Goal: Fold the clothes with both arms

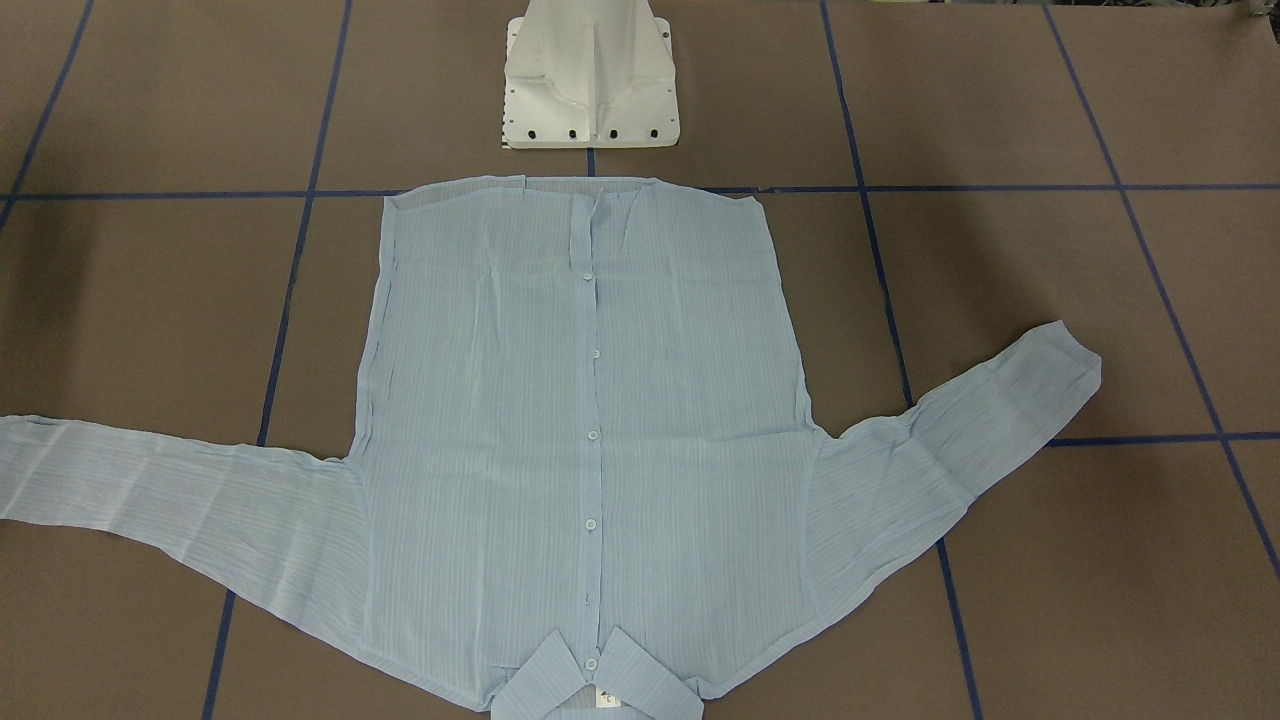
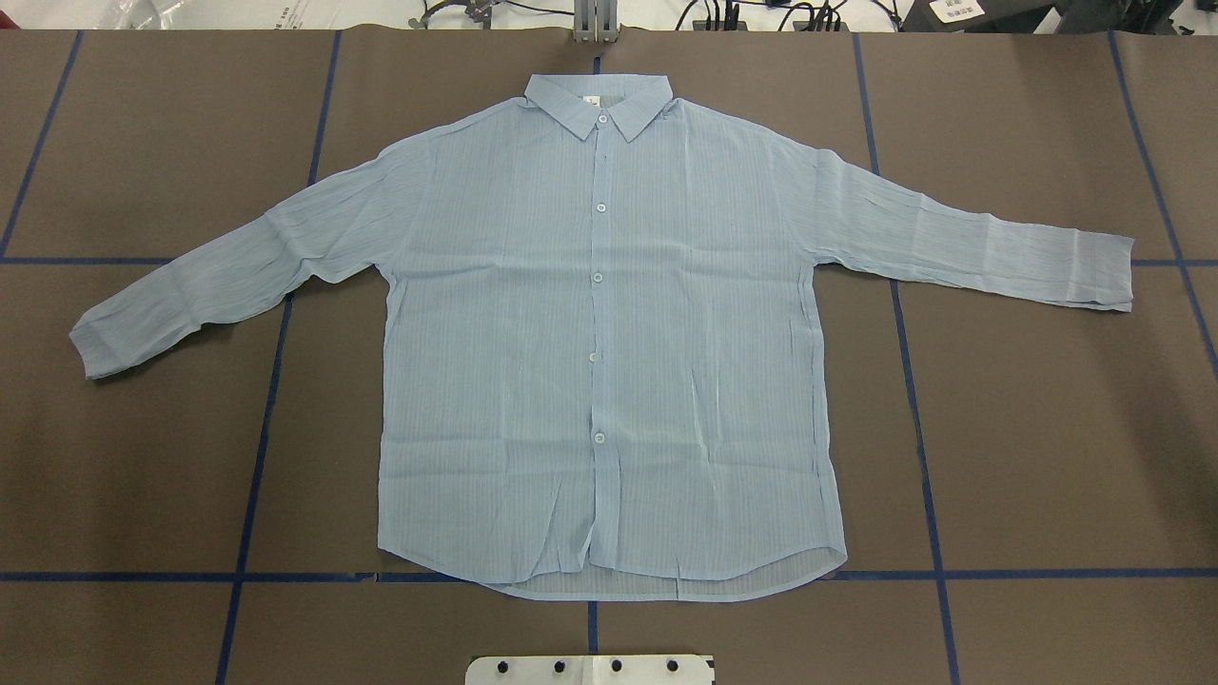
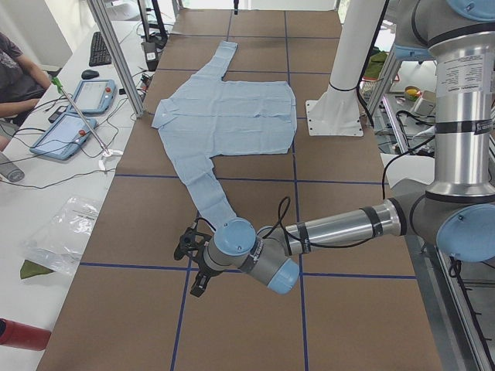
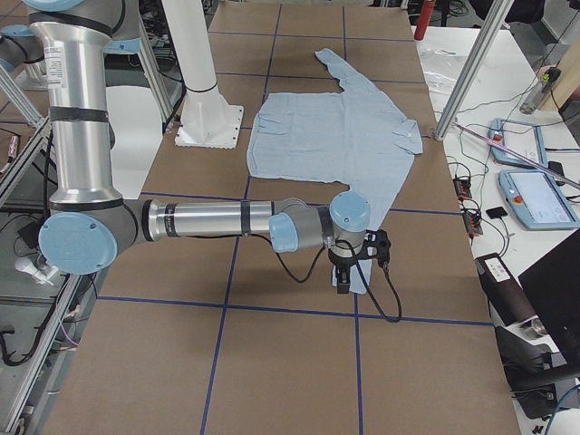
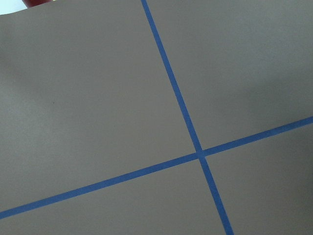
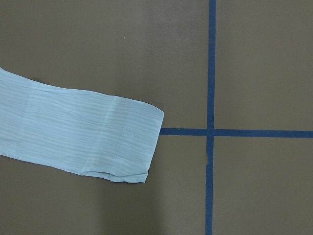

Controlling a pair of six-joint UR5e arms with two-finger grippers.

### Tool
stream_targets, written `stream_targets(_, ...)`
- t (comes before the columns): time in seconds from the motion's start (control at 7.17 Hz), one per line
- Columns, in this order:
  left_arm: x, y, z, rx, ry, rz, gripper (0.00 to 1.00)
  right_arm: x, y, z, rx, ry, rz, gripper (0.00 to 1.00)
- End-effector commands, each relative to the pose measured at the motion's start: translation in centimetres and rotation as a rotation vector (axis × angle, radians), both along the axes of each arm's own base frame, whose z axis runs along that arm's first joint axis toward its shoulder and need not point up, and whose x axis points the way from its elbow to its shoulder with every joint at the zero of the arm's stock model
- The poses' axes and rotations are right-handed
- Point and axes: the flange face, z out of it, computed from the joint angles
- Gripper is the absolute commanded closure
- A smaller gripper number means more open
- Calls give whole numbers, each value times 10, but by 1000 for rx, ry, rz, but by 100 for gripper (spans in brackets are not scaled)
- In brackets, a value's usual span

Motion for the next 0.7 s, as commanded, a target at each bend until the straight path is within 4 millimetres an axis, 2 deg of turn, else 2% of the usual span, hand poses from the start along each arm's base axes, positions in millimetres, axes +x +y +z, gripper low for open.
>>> stream_targets(0.0,3,3,-5,2,32,19,0,4,6,11,-32,4,6,0)
stream_targets(0.14,3,-1,-14,14,41,21,0,4,7,12,-32,8,6,0)
stream_targets(0.28,6,-16,-27,-92,77,-32,0,4,7,13,-34,10,6,0)
stream_targets(0.56,16,-39,-66,-166,71,-31,0,4,8,27,-60,11,6,0)
